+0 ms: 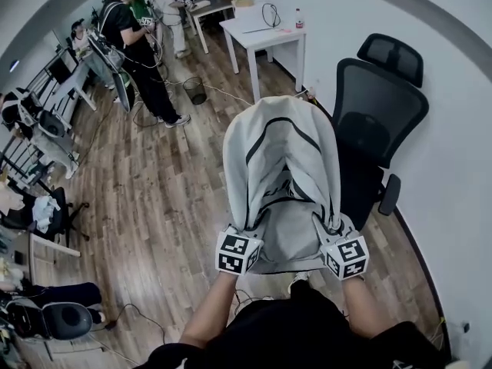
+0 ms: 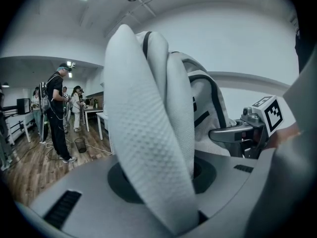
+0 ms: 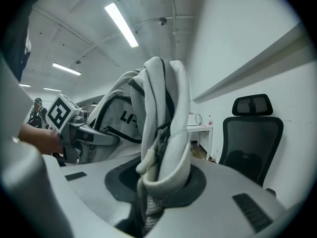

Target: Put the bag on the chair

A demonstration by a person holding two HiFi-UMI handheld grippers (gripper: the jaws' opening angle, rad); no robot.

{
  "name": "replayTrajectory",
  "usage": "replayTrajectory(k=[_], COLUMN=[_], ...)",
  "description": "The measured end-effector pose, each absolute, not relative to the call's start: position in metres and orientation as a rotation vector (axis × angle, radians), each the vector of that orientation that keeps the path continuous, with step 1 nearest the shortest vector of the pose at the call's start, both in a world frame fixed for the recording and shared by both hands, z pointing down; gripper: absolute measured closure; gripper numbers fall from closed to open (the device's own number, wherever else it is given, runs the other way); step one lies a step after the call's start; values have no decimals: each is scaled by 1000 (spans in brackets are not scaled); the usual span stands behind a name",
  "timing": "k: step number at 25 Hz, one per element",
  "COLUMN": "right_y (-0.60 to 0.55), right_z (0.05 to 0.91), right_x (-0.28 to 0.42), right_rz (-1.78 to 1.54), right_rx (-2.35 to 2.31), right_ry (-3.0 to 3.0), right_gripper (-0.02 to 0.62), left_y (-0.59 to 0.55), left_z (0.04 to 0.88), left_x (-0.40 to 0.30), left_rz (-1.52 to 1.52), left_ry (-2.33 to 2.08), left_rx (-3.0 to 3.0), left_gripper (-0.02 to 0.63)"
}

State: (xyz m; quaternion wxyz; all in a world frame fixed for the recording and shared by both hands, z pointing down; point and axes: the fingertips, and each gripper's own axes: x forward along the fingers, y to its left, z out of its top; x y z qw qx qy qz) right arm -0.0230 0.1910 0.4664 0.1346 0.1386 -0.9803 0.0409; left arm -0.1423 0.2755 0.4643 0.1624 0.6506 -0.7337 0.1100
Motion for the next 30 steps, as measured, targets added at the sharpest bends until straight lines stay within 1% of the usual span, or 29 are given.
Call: replayTrajectory(k=[8,16,30], right_y=[108,41,-31], right_z=[485,487,499], right_x=[-20,-12,11], right_rz=[165,213,258], right_rx=[482,549,707], right_ry=[-2792,-2791,-2746], right_gripper=[511,511,511], left_y=[184,112,21], left_z=[484,485,499], left_x=[-144,-138,-123], left_rz=[332,379,408], left_ry=[-2002,-1933,-1805], left_rx=[1897,1969,2079], left_gripper=[469,471,471])
